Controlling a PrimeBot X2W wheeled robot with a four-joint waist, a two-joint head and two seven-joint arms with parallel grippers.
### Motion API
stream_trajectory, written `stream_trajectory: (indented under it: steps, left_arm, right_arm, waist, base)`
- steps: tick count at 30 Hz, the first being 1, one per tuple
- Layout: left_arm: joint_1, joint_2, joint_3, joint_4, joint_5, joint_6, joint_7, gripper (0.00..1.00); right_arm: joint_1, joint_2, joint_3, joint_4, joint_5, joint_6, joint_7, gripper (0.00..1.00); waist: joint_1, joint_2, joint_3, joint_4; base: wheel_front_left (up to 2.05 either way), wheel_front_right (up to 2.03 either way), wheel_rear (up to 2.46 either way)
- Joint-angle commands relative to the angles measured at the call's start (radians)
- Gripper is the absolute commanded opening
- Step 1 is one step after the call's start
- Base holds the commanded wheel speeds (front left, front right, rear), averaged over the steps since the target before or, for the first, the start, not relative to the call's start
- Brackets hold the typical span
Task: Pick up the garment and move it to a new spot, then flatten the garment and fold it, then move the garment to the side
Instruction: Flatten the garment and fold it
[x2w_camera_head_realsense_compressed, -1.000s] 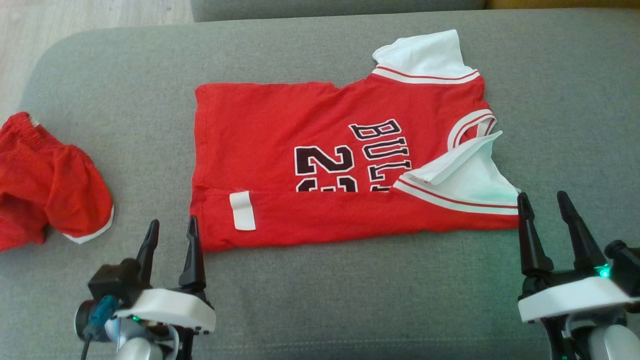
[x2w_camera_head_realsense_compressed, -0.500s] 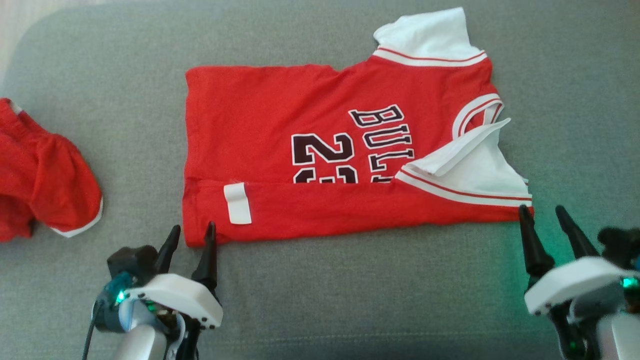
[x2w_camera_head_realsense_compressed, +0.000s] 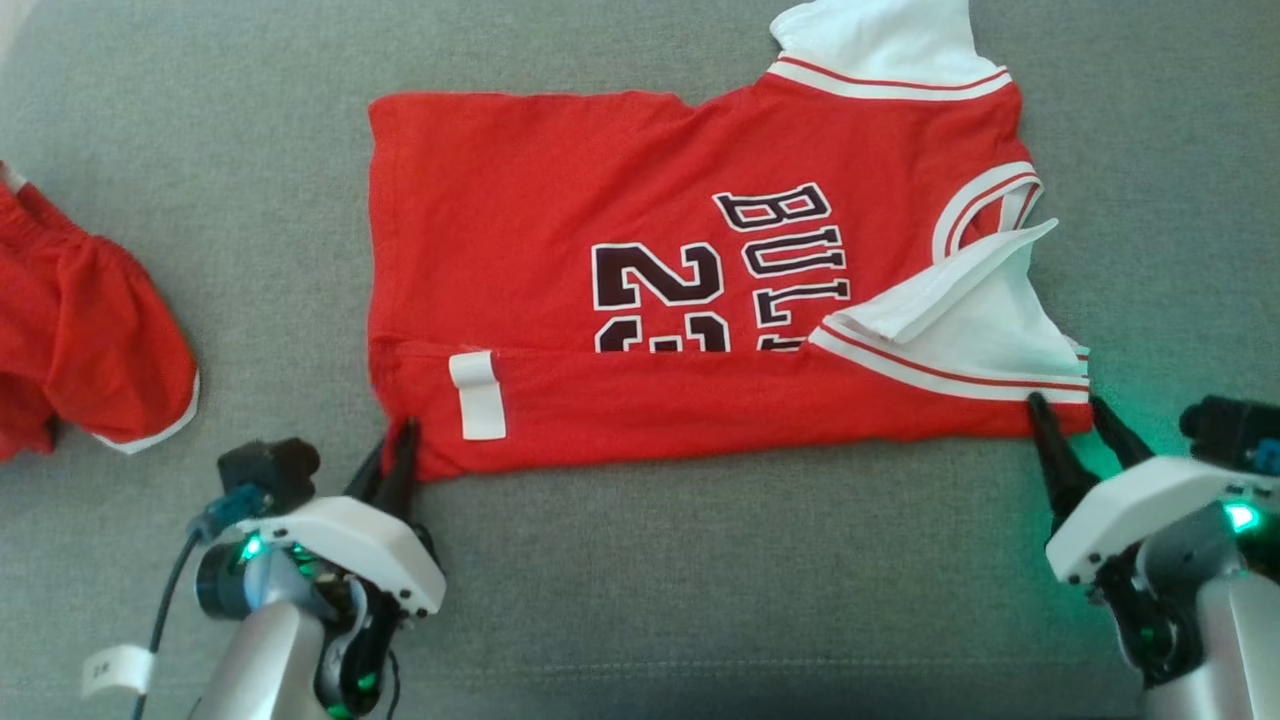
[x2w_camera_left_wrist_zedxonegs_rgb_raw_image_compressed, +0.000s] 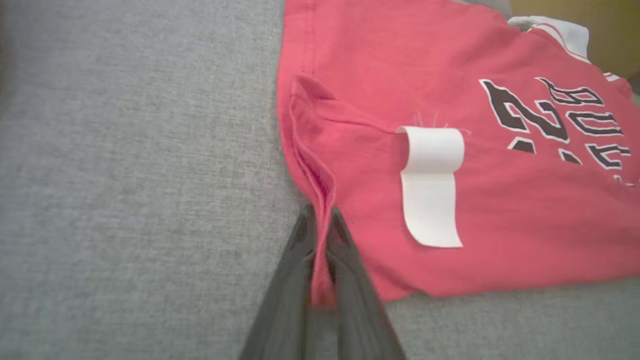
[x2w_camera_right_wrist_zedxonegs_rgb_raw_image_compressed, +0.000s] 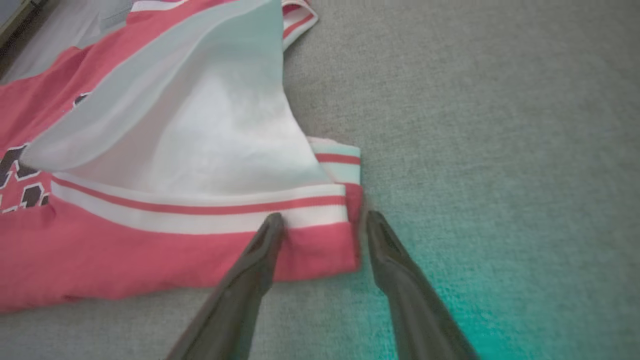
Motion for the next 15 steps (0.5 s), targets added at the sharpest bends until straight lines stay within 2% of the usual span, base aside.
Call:
stream_trajectory:
  steps: [1, 2, 9, 15]
  left_arm:
    - [-0.011, 0.01, 0.012, -0.012, -0.002, -0.002, 0.013, 0.0]
    - [-0.013, 0.012, 0.009, -0.017, 0.001, -0.002, 0.013, 0.0]
    - [-0.01, 0.033, -0.001, -0.067, 0.013, 0.001, 0.015, 0.0]
    - [0.043, 0.072, 0.005, -0.139, 0.016, 0.018, 0.048, 0.0]
  right_arm:
    - [-0.029, -0.012, 0.016, -0.027, 0.01, -0.001, 0.004, 0.18]
    - [-0.033, -0.012, 0.014, -0.024, 0.013, -0.001, 0.01, 0.0]
    - [-0.012, 0.0, 0.004, -0.059, 0.039, -0.001, -0.005, 0.0]
    - [0.1, 0.027, -0.018, -0.159, 0.049, -0.001, -0.005, 0.0]
  waist:
    - [0.0, 0.0, 0.003, 0.002]
    - [0.0, 0.0, 0.005, 0.004]
    - [0.0, 0.0, -0.004, 0.014]
    - [0.0, 0.0, -0.049, 0.017]
  base:
    - [0.0, 0.0, 0.0]
    - [0.0, 0.0, 0.0]
    - [0.0, 0.0, 0.0]
    - [0.0, 0.0, 0.0]
